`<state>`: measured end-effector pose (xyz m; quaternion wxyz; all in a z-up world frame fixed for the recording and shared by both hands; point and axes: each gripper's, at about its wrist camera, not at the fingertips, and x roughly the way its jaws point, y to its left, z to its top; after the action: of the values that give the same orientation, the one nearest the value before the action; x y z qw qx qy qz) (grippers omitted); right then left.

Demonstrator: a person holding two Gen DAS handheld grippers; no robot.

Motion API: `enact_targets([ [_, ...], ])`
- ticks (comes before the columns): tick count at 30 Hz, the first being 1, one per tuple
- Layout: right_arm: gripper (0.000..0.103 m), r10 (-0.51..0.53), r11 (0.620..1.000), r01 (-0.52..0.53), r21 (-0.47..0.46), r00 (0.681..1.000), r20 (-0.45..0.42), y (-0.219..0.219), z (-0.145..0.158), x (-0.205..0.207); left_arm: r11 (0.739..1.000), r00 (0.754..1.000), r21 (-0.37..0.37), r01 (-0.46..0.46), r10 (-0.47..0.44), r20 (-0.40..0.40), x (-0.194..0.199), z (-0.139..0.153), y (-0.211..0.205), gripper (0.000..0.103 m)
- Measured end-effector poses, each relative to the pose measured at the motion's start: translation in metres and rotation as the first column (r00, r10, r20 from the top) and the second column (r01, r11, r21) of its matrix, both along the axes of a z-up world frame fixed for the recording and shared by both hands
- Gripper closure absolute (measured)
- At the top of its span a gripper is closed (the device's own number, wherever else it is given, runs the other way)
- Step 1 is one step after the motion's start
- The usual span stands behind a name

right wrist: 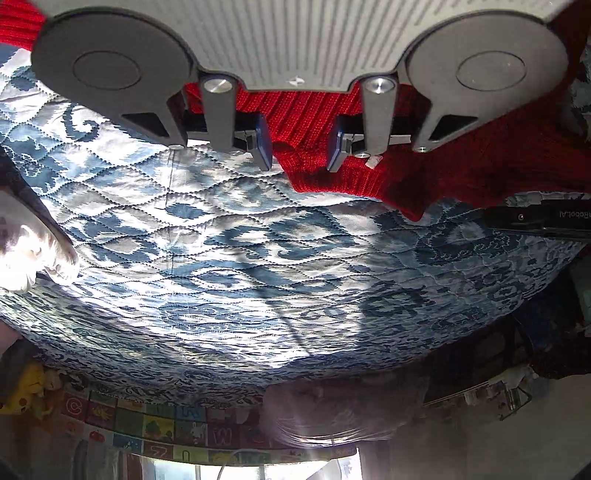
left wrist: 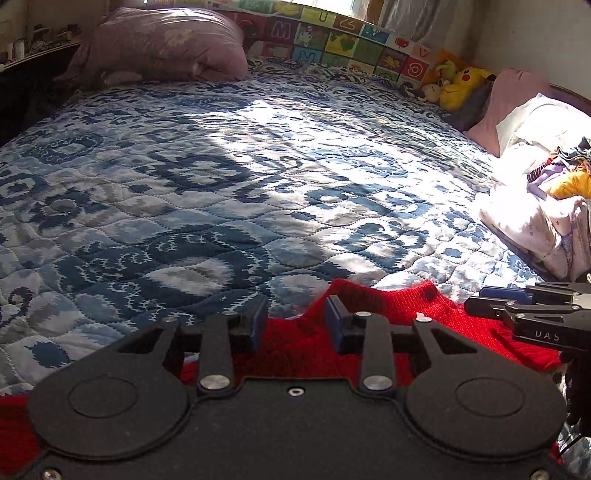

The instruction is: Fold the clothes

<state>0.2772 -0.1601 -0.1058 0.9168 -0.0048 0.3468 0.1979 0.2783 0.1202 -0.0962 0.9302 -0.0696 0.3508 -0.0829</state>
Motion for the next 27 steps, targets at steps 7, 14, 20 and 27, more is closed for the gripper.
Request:
enact_targets([
  [7,0.071,0.067,0.997,-0.066,-0.05,0.998,0.002,0.032,-0.02,-0.066,0.989,0.998,0.151,0.008,0.0,-0.056,-0.01,-0.044,-0.005,0.067],
  [14,0.071,0.154,0.987,-0.15,-0.049,0.985,0.076,0.041,-0.024,-0.156,0.981,0.993,0.186,0.059,-0.078,0.092,-0.106,-0.015,-0.023,0.068],
  [20,0.069,0.21,0.969,-0.195,-0.15,0.973,0.093,0.06,-0.031,-0.205,0.937,0.99,0.333,0.108,-0.132,0.051,-0.142,-0.053,-0.054,0.066],
  [27,0.069,0.225,0.965,-0.211,-0.154,0.971,0.083,0.057,-0.035,-0.246,0.964,0.994,0.24,0.112,-0.113,-0.01,-0.182,-0.058,-0.055,0.066],
])
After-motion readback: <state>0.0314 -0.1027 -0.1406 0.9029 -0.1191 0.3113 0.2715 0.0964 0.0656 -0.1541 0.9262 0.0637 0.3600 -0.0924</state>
